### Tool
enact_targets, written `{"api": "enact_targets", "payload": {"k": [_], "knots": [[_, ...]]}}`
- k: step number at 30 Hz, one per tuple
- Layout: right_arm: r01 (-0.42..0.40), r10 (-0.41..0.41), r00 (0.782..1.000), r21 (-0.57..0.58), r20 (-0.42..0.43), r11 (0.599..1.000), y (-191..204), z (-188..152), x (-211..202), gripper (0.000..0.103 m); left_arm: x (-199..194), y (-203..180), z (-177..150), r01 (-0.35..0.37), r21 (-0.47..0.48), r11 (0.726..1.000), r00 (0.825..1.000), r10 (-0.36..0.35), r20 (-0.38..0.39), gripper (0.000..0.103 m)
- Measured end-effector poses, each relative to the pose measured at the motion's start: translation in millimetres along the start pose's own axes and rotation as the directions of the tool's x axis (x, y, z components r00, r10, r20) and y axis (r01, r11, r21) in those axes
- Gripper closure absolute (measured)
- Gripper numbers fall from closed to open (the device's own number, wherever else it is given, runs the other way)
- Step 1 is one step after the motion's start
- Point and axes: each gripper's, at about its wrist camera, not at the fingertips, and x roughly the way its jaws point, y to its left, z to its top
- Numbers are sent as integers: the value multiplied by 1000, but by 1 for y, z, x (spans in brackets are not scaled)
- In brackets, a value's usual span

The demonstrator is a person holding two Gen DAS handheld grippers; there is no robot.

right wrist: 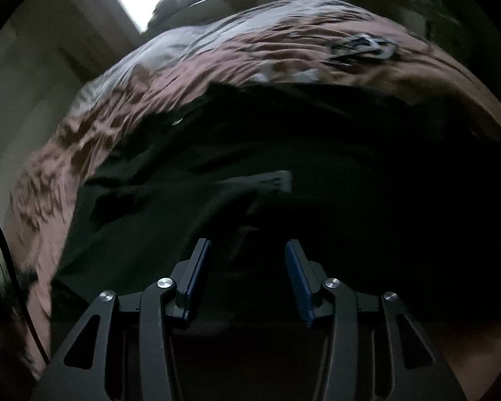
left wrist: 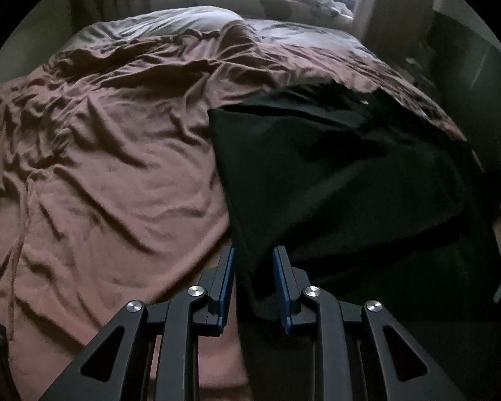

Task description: Fold small clothes

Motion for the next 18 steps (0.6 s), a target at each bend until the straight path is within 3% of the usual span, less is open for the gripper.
{"api": "enact_targets", "payload": {"k": [5,9,11,13,18], "knots": [[15,-17,1000,-105,-25,994,26,9,30,71,28,-11,13,45,-8,999,999,-45,-5,78],[78,-91,993,-154,-74,985,25,4,53,71,61,-18,10,6,6,1000,995,-5,-101,78],[107,-127,986,-173,-111,979,19,-1,64,78,74,-12,6,15,-21,1000,989,-18,-147,79],[101,-125,988,-227,-94,969,19,-6,61,78,74,-11,3,24,-24,999,990,-27,-138,79],[187,-228,970,-324,-91,927,34,-13,53,76,58,-15,1,31,-23,999,991,-34,-129,78]]}}
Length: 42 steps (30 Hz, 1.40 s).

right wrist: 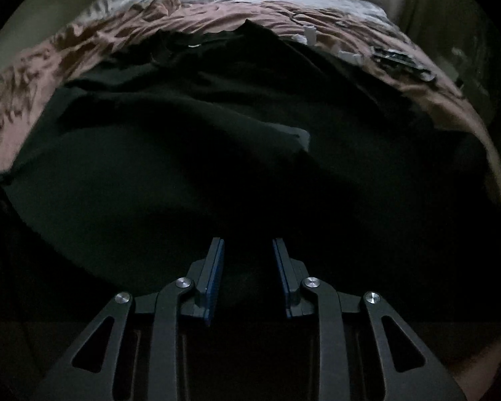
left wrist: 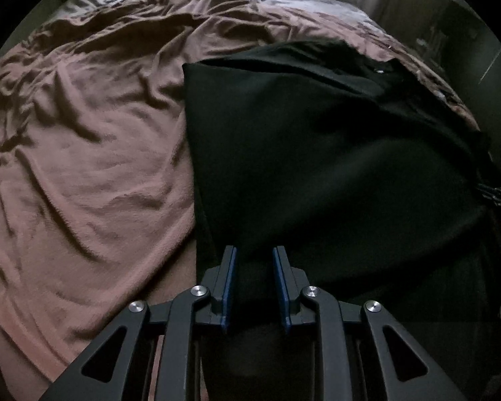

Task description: Fold small clothes

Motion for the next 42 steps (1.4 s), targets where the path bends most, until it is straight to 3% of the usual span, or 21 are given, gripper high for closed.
{"api": "enact_targets", "payload": {"k": [3,5,8,11,14,17,26,27,29,31,36,42], "knots": [[-42,40,999,64,30,997,-12,-4,-19,72,-16,-6,-5,22,-3,1000,1000,-22,20,77],[-68,61,996,118,57,991,-26,-12,-35,51,-27,-9,-7,18,-3,1000,999,-18,31,71],[-66,53,995,157,87,985,-42,-25,-56,45,-47,-15,-12,27,-18,999,998,-26,59,44],[-46,29,995,180,98,983,-49,-39,-82,39,-71,-23,-20,33,-32,999,995,-30,95,24],[-20,0,994,183,111,983,-51,-57,-113,38,-95,-31,-27,11,-30,1000,991,-7,134,14],[-24,1,993,197,114,980,-49,-71,-142,38,-125,-41,-38,-12,-29,999,984,18,177,10],[29,-69,983,224,171,974,-44,-119,-222,37,-185,-74,-68,3,-15,1000,960,1,280,6],[36,-76,982,221,174,975,-42,-123,-229,35,-190,-77,-71,15,-22,1000,959,-8,284,6],[42,-84,979,222,184,974,-38,-133,-246,16,-199,-82,-77,33,-33,999,956,-22,293,6],[41,-86,979,233,184,972,-38,-144,-261,11,-209,-91,-83,36,-32,999,950,-24,310,6],[55,-108,972,243,211,969,-41,-165,-294,4,-240,-116,-97,40,-16,999,930,-31,365,6],[-18,-55,972,308,228,951,-68,-197,-316,2,-272,-147,-112,56,-11,998,914,-47,402,1]]}}
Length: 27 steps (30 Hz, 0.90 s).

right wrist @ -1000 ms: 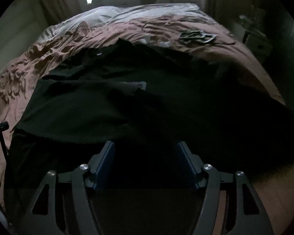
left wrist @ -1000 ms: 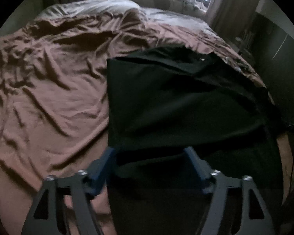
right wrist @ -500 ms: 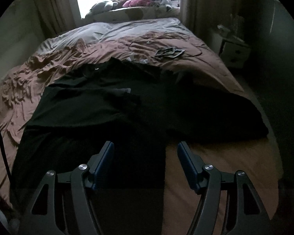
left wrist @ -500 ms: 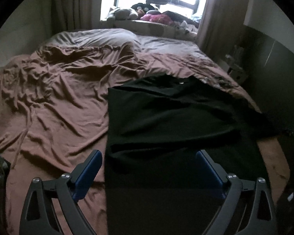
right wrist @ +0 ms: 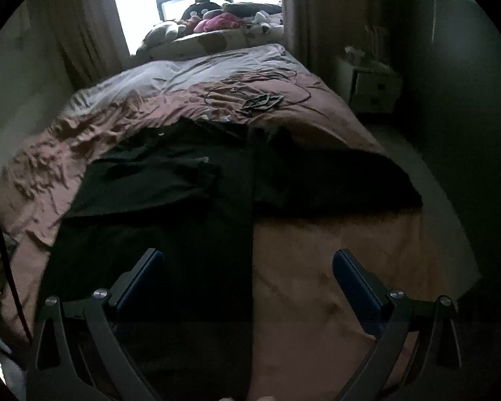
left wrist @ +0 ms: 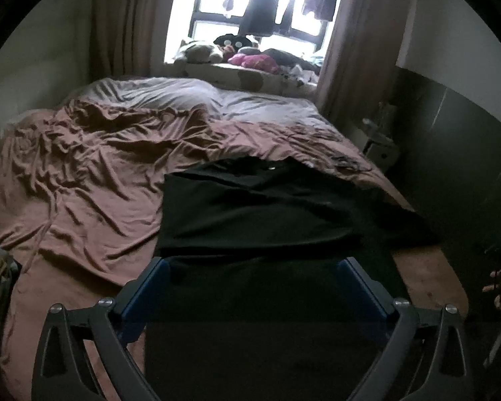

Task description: Fold small clothes

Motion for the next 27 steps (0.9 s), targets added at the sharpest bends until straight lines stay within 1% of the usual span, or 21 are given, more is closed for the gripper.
{"api": "enact_targets", "payload": {"k": [2,4,7,10,13,15,19,22,25,27], "knots": [[-24,24,1000,25,5,999,-9,-5,-8,2,-6,-12,-1,0,21,1000,1000,0,2,1],[-20,20,1000,28,8,999,-17,-8,-15,2,-10,-23,-3,-12,39,999,1000,12,9,1],[-48,47,999,43,14,998,-31,-13,-23,2,-15,-34,-5,2,24,1000,1000,-2,9,1],[-20,17,998,45,54,999,-43,-21,-32,2,-17,-41,-5,12,24,1000,1000,-13,21,1],[-36,32,997,68,71,997,-53,-32,-31,2,-13,-46,-5,11,30,999,1000,-12,25,1],[-34,27,997,94,79,995,-61,-36,-27,2,-10,-49,-4,7,37,999,1000,-8,22,1],[-53,37,995,165,98,985,-81,-42,-10,2,8,-48,-2,-3,47,999,1000,2,10,1],[-49,31,996,223,84,974,-96,-42,7,2,31,-43,1,-9,43,999,1000,9,-7,1],[-59,38,996,282,80,957,-114,-39,29,2,54,-36,3,1,38,999,1000,0,-19,1],[-74,50,995,312,87,947,-123,-35,42,6,67,-31,4,20,25,999,999,-20,-26,1]]}}
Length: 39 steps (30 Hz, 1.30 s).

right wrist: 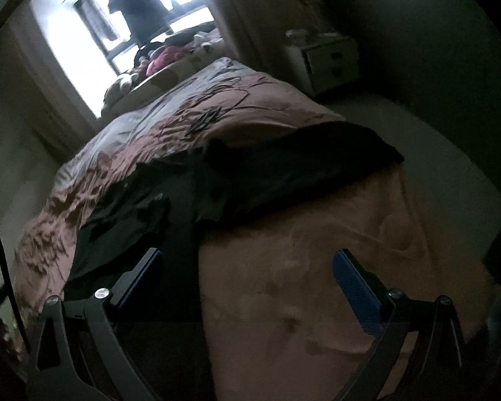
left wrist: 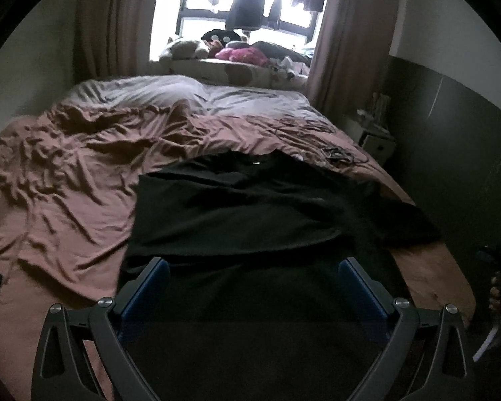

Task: Fold small clothes
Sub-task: 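Grasp the shirt's other side with the right tool and fold it over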

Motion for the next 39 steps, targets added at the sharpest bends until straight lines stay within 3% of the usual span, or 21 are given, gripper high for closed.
{"api": "enact_targets", "payload": {"k": [4,15,19,26,36,39], "knots": [[-17,18,1000,76,-20,997,-19,10,33,27,27,8,5,-19,-2,1000,1000,19,2,1],[-86,105,993,298,-47,951,-66,14,120,41,96,20,11,10,4,1000,999,-9,-52,19],[-90,117,991,329,-65,940,-76,18,149,63,117,23,10,4,6,1000,998,-4,-67,20],[-29,64,994,360,-86,933,-86,28,171,64,143,30,8,6,2,1000,995,-5,-95,20],[-42,46,999,454,1,890,-103,25,174,66,162,56,3,-29,-46,999,993,24,-112,20],[-101,89,995,415,47,904,-99,35,173,80,163,61,-1,-34,-55,998,992,27,-121,20]]}}
